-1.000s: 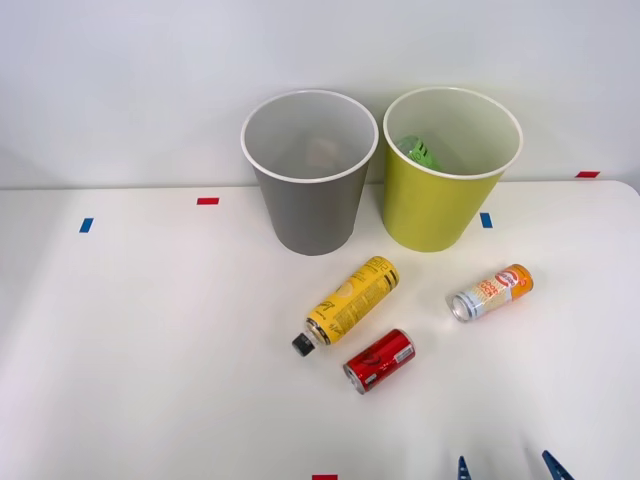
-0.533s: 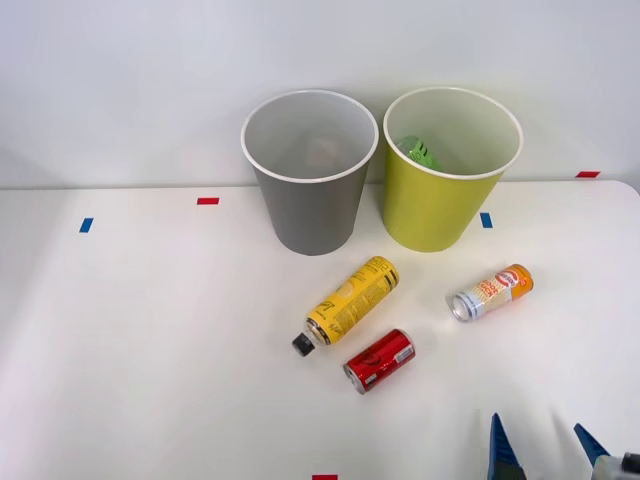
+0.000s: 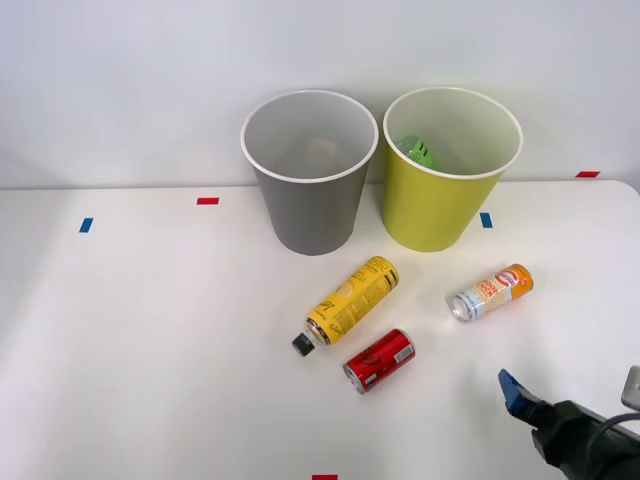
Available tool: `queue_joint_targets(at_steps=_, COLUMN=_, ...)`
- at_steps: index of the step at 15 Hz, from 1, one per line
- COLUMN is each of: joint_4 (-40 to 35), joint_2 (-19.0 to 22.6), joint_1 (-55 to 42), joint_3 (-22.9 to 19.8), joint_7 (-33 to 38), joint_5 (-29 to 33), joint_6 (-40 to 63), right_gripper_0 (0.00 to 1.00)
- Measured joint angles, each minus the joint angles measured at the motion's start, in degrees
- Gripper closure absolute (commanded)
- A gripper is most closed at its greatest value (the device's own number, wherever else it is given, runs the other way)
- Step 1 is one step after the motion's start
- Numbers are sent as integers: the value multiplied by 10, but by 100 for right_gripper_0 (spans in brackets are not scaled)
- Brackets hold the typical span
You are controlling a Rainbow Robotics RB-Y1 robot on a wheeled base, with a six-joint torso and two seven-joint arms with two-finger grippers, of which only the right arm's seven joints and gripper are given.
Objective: Put cans in the gray bin, plastic bottles in the light green bin
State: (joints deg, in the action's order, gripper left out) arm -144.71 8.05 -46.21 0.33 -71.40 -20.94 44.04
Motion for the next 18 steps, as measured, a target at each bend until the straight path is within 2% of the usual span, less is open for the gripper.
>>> queue_joint_targets(at_steps=4, joint_4=-28, joint_2=-4, joint_1=159, joint_3=-70, joint_7=167, joint_5=-34, joint_6=210, right_gripper_0=0)
queue_joint_targets(at_steps=6, joint_4=-30, joint_2=1, joint_1=212, joint_3=-90, joint_7=247, joint_5=-37, joint_6=271, right_gripper_0=0)
queue_joint_targets(at_steps=9, joint_4=-2, joint_2=29, joint_1=262, joint_3=-93, joint_7=338, joint_5=-38, joint_6=292, right_gripper_0=0)
queue_joint_targets(at_steps=18, joint_4=140, joint_2=94, joint_1=388, joint_3=-81, joint_7=462, joint_5=-20, joint_6=295, right_gripper_0=0)
